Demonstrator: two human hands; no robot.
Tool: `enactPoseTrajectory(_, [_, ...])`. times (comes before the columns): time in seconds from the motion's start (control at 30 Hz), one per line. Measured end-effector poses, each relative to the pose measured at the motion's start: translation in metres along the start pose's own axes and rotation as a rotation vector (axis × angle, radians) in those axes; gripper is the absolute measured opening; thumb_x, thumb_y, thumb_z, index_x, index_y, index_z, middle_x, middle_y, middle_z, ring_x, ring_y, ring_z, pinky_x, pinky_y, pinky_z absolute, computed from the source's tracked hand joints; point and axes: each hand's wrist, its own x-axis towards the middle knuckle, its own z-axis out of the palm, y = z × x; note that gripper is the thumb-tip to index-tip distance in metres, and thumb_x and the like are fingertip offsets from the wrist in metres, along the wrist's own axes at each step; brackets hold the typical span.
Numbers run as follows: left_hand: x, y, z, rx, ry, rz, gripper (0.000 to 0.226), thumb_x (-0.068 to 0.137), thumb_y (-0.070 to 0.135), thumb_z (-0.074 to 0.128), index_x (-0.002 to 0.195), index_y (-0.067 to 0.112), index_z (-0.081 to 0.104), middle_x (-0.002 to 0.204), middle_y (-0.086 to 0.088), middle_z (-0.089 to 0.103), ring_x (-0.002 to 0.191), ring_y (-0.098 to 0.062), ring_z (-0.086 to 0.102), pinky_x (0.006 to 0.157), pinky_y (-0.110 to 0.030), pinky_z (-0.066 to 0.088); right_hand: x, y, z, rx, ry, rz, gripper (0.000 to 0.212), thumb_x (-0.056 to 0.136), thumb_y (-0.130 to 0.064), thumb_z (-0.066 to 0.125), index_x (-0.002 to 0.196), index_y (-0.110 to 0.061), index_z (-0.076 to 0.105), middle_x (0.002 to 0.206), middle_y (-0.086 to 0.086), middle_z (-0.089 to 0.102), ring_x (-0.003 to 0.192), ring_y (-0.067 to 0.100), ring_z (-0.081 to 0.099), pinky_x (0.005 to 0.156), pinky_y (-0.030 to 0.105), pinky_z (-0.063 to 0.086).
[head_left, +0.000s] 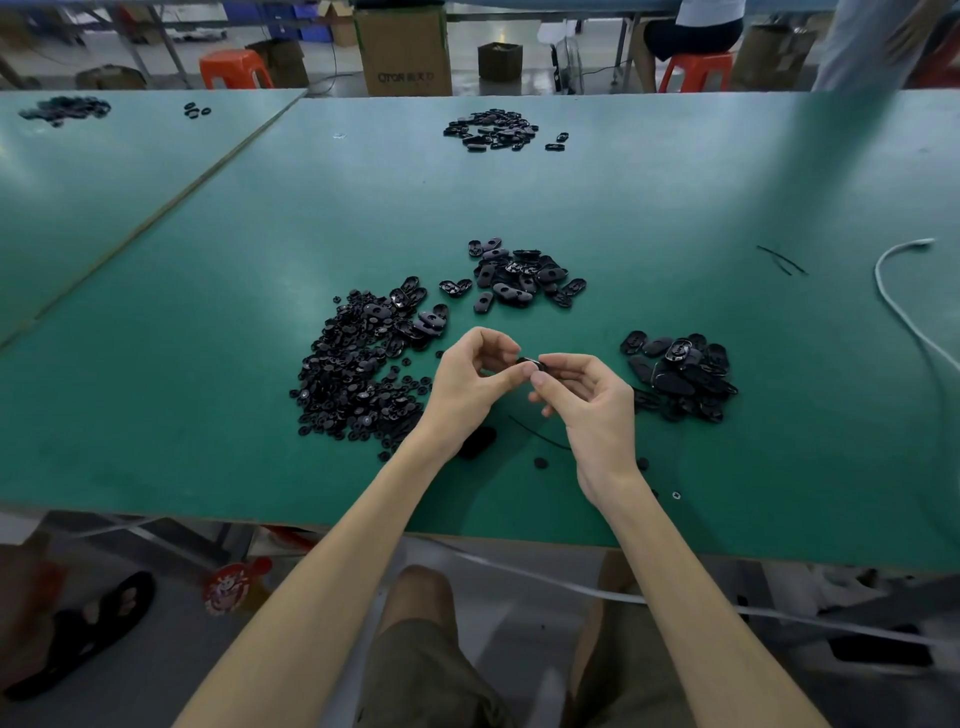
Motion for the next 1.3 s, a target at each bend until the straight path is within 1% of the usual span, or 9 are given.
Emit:
enactPoseTrajectory(0.07, [0.0000, 0.0003, -0.0010, -0.008, -0.038, 0.026, 0.020, 0.087, 0.015, 0.082, 0.103, 0.018, 0.070, 0.102, 0.001, 0.073, 0.088, -0.008, 0.064, 0.084, -0.031, 0.054, 0.0003, 0.0003, 0.0005, 0.005, -0.007, -0.001, 0.014, 0.091, -0.003, 0.078, 0.102, -0.011, 0.074, 0.089, 0.003, 0.079, 0.079, 0.018, 0.074, 0.065, 0.023, 0.055])
enactPoseTrajectory(0.13, [0.0000, 0.0012, -0.0014, -0.019, -0.076, 0.053, 0.019, 0.089, 0.013, 0.080, 0.106, 0.020, 0.073, 0.107, 0.001, 0.075, 0.092, -0.009, 0.067, 0.085, -0.027, 0.055, 0.0007, 0.0002, 0.0012, 0.011, -0.012, -0.006, 0.014, 0.092, 0.000, 0.076, 0.101, -0.011, 0.074, 0.087, 0.001, 0.079, 0.076, 0.016, 0.073, 0.063, 0.022, 0.054])
enactPoseTrajectory(0.33, [0.0001, 0.0007, -0.0011, -0.059, -0.100, 0.004, 0.014, 0.088, 0.010, 0.080, 0.096, 0.020, 0.075, 0.093, 0.004, 0.075, 0.081, -0.015, 0.062, 0.081, -0.031, 0.053, 0.0014, 0.0010, 0.0003, -0.018, -0.022, -0.030, 0.013, 0.095, 0.001, 0.071, 0.102, -0.010, 0.075, 0.082, 0.001, 0.077, 0.072, 0.015, 0.069, 0.064, 0.025, 0.054])
enactPoseTrajectory(0.5, [-0.0020, 0.0028, -0.0015, -0.106, -0.126, 0.002, 0.015, 0.085, 0.004, 0.081, 0.097, 0.007, 0.074, 0.085, -0.003, 0.073, 0.071, -0.017, 0.062, 0.073, -0.027, 0.054, 0.0013, 0.0022, 0.0003, -0.032, -0.012, -0.047, 0.015, 0.098, 0.001, 0.066, 0.099, -0.010, 0.075, 0.076, 0.002, 0.075, 0.068, 0.014, 0.065, 0.064, 0.024, 0.052])
enactPoseTrajectory(0.6, [-0.0026, 0.0037, -0.0015, -0.121, -0.134, -0.001, 0.016, 0.084, 0.002, 0.080, 0.099, 0.004, 0.074, 0.085, -0.004, 0.073, 0.073, -0.019, 0.064, 0.077, -0.030, 0.056, 0.0009, 0.0017, -0.0001, -0.023, -0.004, -0.056, 0.014, 0.099, 0.001, 0.066, 0.098, -0.010, 0.075, 0.074, 0.001, 0.074, 0.068, 0.013, 0.065, 0.063, 0.023, 0.052])
enactPoseTrajectory(0.8, [-0.0042, 0.0049, -0.0028, -0.113, -0.151, -0.013, 0.018, 0.085, 0.003, 0.080, 0.101, 0.008, 0.076, 0.087, 0.000, 0.075, 0.074, -0.017, 0.067, 0.077, -0.025, 0.056, 0.0011, 0.0017, -0.0013, -0.017, 0.018, -0.057, 0.013, 0.099, -0.002, 0.067, 0.098, -0.011, 0.076, 0.074, 0.001, 0.074, 0.068, 0.013, 0.065, 0.063, 0.023, 0.052])
enactPoseTrajectory(0.97, [-0.0043, 0.0054, -0.0032, -0.092, -0.150, -0.013, 0.018, 0.087, 0.005, 0.080, 0.103, 0.011, 0.077, 0.095, -0.005, 0.078, 0.076, -0.020, 0.069, 0.081, -0.029, 0.058, 0.0019, 0.0026, -0.0019, -0.012, 0.040, -0.052, 0.013, 0.100, -0.006, 0.067, 0.097, -0.015, 0.076, 0.073, -0.001, 0.071, 0.068, 0.013, 0.063, 0.064, 0.025, 0.052])
enactPoseTrajectory(1.23, [-0.0054, 0.0087, -0.0038, -0.108, -0.209, -0.015, 0.018, 0.093, 0.007, 0.074, 0.110, 0.010, 0.076, 0.098, -0.005, 0.078, 0.076, -0.017, 0.070, 0.081, -0.023, 0.055, 0.0031, 0.0047, -0.0022, -0.029, 0.101, -0.037, 0.010, 0.102, -0.014, 0.067, 0.097, -0.017, 0.074, 0.069, -0.004, 0.069, 0.064, 0.013, 0.061, 0.062, 0.025, 0.052])
enactPoseTrajectory(1.3, [-0.0054, 0.0087, -0.0042, -0.098, -0.207, -0.013, 0.018, 0.096, 0.007, 0.069, 0.114, 0.006, 0.075, 0.098, -0.003, 0.078, 0.077, -0.015, 0.071, 0.079, -0.018, 0.052, 0.0037, 0.0051, -0.0024, -0.022, 0.123, -0.032, 0.008, 0.102, -0.014, 0.067, 0.098, -0.017, 0.074, 0.069, -0.005, 0.069, 0.064, 0.011, 0.061, 0.062, 0.024, 0.052])
